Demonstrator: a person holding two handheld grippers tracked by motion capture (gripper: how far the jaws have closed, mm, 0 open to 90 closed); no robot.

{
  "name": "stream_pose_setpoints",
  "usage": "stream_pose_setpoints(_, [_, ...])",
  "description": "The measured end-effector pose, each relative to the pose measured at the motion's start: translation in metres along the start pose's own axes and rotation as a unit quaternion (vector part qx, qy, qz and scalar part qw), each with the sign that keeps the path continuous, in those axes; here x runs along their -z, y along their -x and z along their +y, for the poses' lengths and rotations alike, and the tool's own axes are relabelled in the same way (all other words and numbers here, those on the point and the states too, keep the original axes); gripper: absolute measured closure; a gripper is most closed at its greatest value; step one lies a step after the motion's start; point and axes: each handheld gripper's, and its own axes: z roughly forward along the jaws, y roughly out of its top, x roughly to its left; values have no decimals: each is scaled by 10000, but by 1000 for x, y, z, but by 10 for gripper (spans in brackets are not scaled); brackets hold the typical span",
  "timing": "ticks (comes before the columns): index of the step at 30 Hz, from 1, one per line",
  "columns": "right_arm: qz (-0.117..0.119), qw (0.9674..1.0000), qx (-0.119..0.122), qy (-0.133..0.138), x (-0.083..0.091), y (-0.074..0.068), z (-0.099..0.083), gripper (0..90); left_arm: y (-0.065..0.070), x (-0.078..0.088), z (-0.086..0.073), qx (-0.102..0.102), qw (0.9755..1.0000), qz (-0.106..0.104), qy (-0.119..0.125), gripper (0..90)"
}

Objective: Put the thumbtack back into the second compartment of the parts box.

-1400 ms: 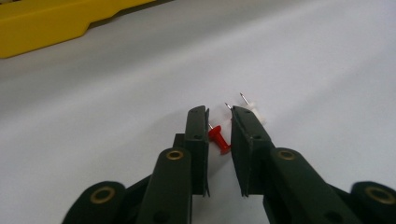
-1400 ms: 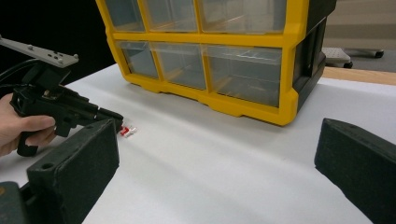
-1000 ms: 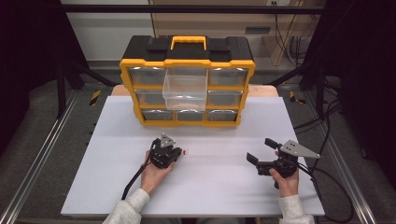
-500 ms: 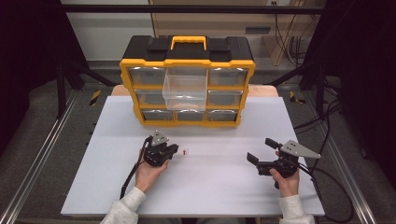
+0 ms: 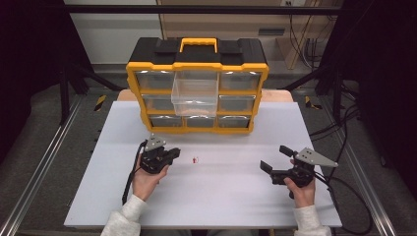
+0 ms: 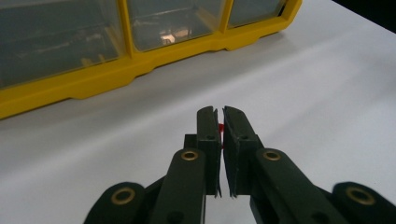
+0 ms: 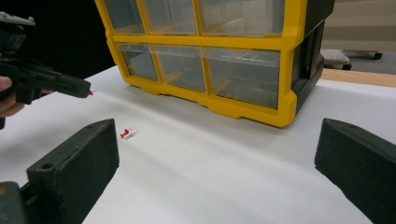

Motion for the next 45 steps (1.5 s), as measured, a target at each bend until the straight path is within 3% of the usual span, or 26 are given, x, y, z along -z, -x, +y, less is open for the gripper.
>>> stream_pose_setpoints(9, [-2, 10000, 9, -1, -1, 0, 0, 3, -1, 17, 9, -51, 9999, 32, 107, 848])
stream_pose_setpoints(23, [-2, 10000, 2, -5, -1, 0, 0, 3, -4, 56, 30, -14, 9987, 82, 503, 848])
stream_pose_setpoints(31, [2, 10000, -1, 1, 0, 0, 0, 3, 0, 85, 50, -18, 9968, 54, 791, 848])
stream_pose_setpoints(38, [-7, 10000, -6, 11, 0, 0, 0, 3, 3, 98, 65, -64, 9956, 15, 939, 848])
stream_pose_setpoints(45, [-2, 10000, 5, -8, 0, 0, 0, 3, 3, 109, 90, -93, 9937, 27, 1117, 848])
